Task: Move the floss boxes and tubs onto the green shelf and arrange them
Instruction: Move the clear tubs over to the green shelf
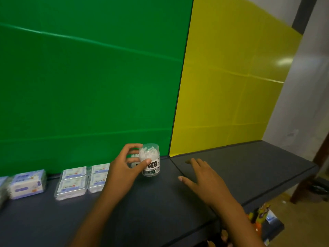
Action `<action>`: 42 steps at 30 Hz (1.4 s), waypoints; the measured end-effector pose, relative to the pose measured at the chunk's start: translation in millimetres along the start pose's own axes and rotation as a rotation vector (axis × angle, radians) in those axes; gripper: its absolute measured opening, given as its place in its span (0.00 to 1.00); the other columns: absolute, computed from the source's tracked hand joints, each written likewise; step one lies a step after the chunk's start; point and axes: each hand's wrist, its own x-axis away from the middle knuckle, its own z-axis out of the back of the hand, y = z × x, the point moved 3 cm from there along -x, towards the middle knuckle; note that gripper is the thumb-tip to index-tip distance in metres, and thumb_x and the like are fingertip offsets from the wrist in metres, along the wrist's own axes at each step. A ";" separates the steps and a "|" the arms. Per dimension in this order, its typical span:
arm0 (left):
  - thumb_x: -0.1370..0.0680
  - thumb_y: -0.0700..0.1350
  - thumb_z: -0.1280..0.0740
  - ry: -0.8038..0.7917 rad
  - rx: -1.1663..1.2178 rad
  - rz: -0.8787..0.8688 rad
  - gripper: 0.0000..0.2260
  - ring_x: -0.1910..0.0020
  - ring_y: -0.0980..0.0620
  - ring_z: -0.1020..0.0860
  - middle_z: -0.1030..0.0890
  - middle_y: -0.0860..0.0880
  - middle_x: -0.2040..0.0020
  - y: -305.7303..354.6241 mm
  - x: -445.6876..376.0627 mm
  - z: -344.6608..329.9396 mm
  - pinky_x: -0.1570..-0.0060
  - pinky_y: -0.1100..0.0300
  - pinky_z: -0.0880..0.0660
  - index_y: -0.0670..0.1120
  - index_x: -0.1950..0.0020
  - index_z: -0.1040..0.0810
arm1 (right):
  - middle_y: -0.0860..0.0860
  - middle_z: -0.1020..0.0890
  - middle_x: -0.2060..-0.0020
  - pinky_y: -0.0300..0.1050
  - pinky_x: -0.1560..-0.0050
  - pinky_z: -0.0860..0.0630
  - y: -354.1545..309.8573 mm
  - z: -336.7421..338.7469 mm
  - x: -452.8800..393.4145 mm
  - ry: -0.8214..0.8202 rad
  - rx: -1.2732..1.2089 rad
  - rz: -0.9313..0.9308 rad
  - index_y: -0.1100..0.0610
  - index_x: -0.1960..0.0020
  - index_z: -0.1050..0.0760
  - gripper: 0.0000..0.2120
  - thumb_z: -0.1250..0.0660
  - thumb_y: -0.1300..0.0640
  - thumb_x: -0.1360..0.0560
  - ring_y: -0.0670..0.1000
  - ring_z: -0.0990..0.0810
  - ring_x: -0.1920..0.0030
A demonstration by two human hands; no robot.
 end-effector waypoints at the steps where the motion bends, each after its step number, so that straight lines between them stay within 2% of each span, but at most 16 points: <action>1: 0.31 0.43 0.24 0.004 -0.023 -0.005 0.18 0.54 0.58 0.18 0.20 0.56 0.48 -1.7 -9.2 -4.5 0.53 0.59 0.20 0.55 0.46 0.25 | 0.48 0.29 0.35 0.46 0.40 0.27 3.6 -1.6 -11.3 0.007 -0.011 0.011 0.48 0.29 0.37 0.29 0.41 0.33 0.24 0.50 0.30 0.35; 4: 0.30 0.44 0.24 -0.003 -0.102 -0.021 0.17 0.54 0.59 0.19 0.21 0.57 0.47 -8.8 -36.5 -13.6 0.60 0.63 0.21 0.57 0.46 0.26 | 0.47 0.29 0.35 0.46 0.40 0.26 11.8 -7.8 -42.3 0.044 -0.058 0.051 0.47 0.30 0.36 0.27 0.39 0.35 0.24 0.49 0.30 0.35; 7: 0.29 0.45 0.25 -0.011 -0.185 -0.051 0.18 0.53 0.57 0.19 0.22 0.55 0.46 -16.5 -56.7 -19.7 0.58 0.66 0.23 0.59 0.44 0.26 | 0.47 0.29 0.35 0.46 0.40 0.27 18.7 -20.7 -63.5 0.031 -0.095 0.080 0.47 0.30 0.36 0.27 0.38 0.36 0.24 0.49 0.30 0.34; 10: 0.28 0.44 0.26 -0.006 -0.266 -0.067 0.17 0.52 0.60 0.21 0.24 0.54 0.44 -22.7 -71.3 -26.5 0.57 0.73 0.26 0.57 0.42 0.23 | 0.47 0.29 0.34 0.46 0.39 0.27 24.7 -34.7 -82.6 -0.017 -0.119 0.115 0.47 0.30 0.36 0.27 0.37 0.37 0.24 0.49 0.30 0.34; 12: 0.28 0.44 0.26 -0.004 -0.306 -0.046 0.17 0.52 0.62 0.22 0.23 0.55 0.44 -30.0 -81.0 -31.2 0.55 0.71 0.24 0.57 0.42 0.23 | 0.47 0.29 0.34 0.47 0.38 0.27 28.9 -42.9 -96.6 -0.039 -0.140 0.138 0.47 0.30 0.36 0.27 0.36 0.37 0.24 0.49 0.31 0.33; 15: 0.29 0.46 0.25 0.004 -0.415 -0.025 0.17 0.51 0.61 0.22 0.21 0.56 0.45 -44.5 -94.0 -38.0 0.49 0.59 0.21 0.57 0.43 0.23 | 0.48 0.29 0.34 0.47 0.37 0.28 35.9 -55.5 -117.1 -0.070 -0.167 0.188 0.48 0.29 0.36 0.28 0.36 0.38 0.24 0.50 0.31 0.33; 20: 0.31 0.53 0.25 0.003 -0.713 0.020 0.19 0.43 0.55 0.23 0.20 0.55 0.43 -66.9 -101.6 -46.9 0.44 0.54 0.25 0.58 0.42 0.25 | 0.48 0.29 0.34 0.46 0.36 0.30 45.3 -69.9 -140.2 -0.110 -0.206 0.265 0.50 0.28 0.36 0.29 0.36 0.38 0.23 0.50 0.32 0.33; 25: 0.30 0.54 0.26 0.019 -0.965 0.050 0.20 0.44 0.49 0.25 0.21 0.49 0.43 -81.6 -99.3 -60.0 0.48 0.56 0.28 0.55 0.40 0.25 | 0.49 0.29 0.34 0.46 0.37 0.30 52.9 -84.0 -149.2 -0.131 -0.251 0.308 0.50 0.28 0.37 0.29 0.37 0.38 0.23 0.50 0.31 0.33; 31: 0.27 0.55 0.30 0.005 -1.202 0.028 0.19 0.38 0.48 0.30 0.22 0.50 0.39 -89.5 -97.9 -75.3 0.42 0.54 0.35 0.53 0.39 0.28 | 0.49 0.30 0.33 0.46 0.36 0.30 57.3 -97.8 -149.2 -0.199 -0.267 0.369 0.51 0.27 0.37 0.29 0.39 0.37 0.23 0.51 0.32 0.33; 38: 0.26 0.57 0.33 0.015 -1.311 0.001 0.19 0.37 0.49 0.31 0.25 0.52 0.38 -96.2 -94.3 -80.7 0.39 0.54 0.36 0.53 0.38 0.29 | 0.49 0.29 0.34 0.45 0.37 0.30 59.9 -97.2 -154.8 -0.176 -0.295 0.413 0.50 0.28 0.36 0.27 0.37 0.38 0.23 0.50 0.32 0.34; 42: 0.26 0.56 0.32 0.008 -1.304 -0.001 0.22 0.35 0.48 0.32 0.28 0.50 0.35 -86.9 -91.8 -77.8 0.37 0.53 0.35 0.53 0.34 0.30 | 0.49 0.29 0.34 0.44 0.37 0.30 52.3 -91.5 -155.6 -0.170 -0.283 0.444 0.50 0.28 0.36 0.27 0.38 0.39 0.22 0.50 0.31 0.34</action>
